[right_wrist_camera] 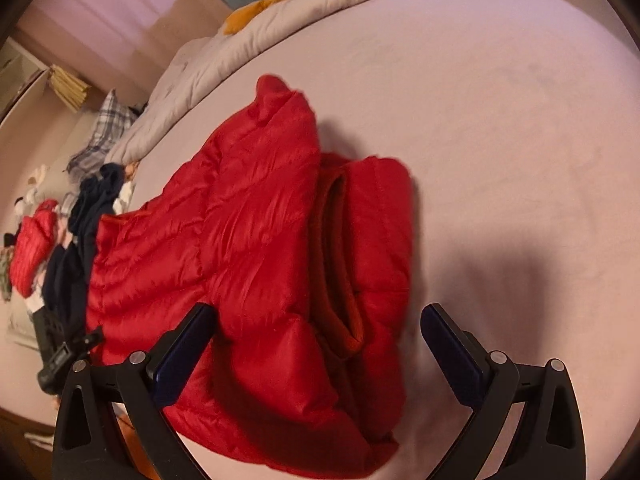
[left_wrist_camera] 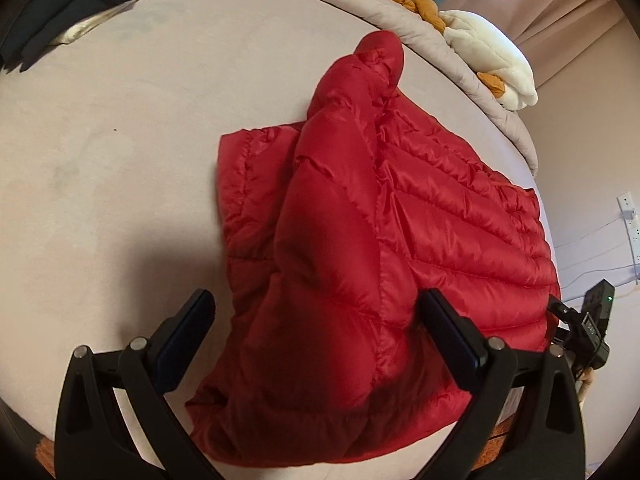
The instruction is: Fold large clothes
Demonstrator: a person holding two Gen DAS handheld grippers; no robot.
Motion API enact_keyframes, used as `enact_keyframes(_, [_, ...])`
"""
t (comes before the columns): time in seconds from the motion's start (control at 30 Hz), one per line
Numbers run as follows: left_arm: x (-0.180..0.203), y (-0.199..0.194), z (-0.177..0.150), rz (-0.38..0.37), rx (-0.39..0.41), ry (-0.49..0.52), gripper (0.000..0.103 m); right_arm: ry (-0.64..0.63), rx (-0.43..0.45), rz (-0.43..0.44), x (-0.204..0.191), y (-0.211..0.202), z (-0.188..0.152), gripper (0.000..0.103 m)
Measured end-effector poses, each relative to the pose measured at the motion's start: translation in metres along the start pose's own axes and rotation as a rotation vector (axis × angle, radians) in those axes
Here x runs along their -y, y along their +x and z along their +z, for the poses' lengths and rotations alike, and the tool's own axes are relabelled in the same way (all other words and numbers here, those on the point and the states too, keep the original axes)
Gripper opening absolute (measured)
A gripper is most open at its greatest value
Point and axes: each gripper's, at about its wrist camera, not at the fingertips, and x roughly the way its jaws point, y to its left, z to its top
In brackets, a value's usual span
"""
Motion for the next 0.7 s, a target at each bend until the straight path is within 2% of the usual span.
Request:
enact_keyframes(0.23, [-0.002, 0.019, -0.003, -0.062, -0.048, -0.006, 0.103, 0.030, -0.080, 0.089, 0.004, 0.024, 0.002, 0.102])
enact_keyframes(0.37, [-0.002, 0.024, -0.005, -0.095, -0.071, -0.037, 0.101, 0.034, -0.084, 0.111, 0.003, 0.027, 0.001, 0.101])
enact_keyframes(0.4, [-0.001, 0.024, -0.006, -0.104, -0.072, -0.041, 0.093, 0.030, -0.085, 0.113, 0.001, 0.026, 0.000, 0.099])
enact_keyframes(0.43, [0.000, 0.024, -0.006, -0.118, -0.071, -0.045, 0.083, 0.026, -0.084, 0.118, 0.001, 0.026, 0.000, 0.091])
enact_keyframes(0.47, [0.002, 0.022, -0.007, -0.123, -0.068, -0.047, 0.077, 0.027, -0.085, 0.135, 0.000, 0.026, -0.001, 0.080])
enact_keyframes(0.5, [0.004, 0.020, -0.008, -0.124, -0.065, -0.043, 0.065, 0.033, -0.088, 0.158, -0.001, 0.026, -0.001, 0.074])
enact_keyframes(0.53, [0.007, 0.016, -0.008, -0.129, -0.060, -0.040, 0.053, 0.036, -0.088, 0.170, 0.000, 0.025, -0.001, 0.060])
enact_keyframes(0.57, [0.011, 0.011, -0.008, -0.127, -0.053, -0.032, 0.048, 0.030, -0.087, 0.184, -0.003, 0.023, -0.002, 0.047])
enact_keyframes(0.63, [0.018, 0.000, -0.008, -0.114, -0.037, -0.015, 0.033, 0.015, -0.071, 0.190, -0.009, 0.015, -0.003, 0.037])
enact_keyframes(0.7, [0.027, -0.013, -0.009, -0.094, -0.016, 0.006, 0.029, 0.002, -0.052, 0.172, -0.018, 0.005, -0.005, 0.031])
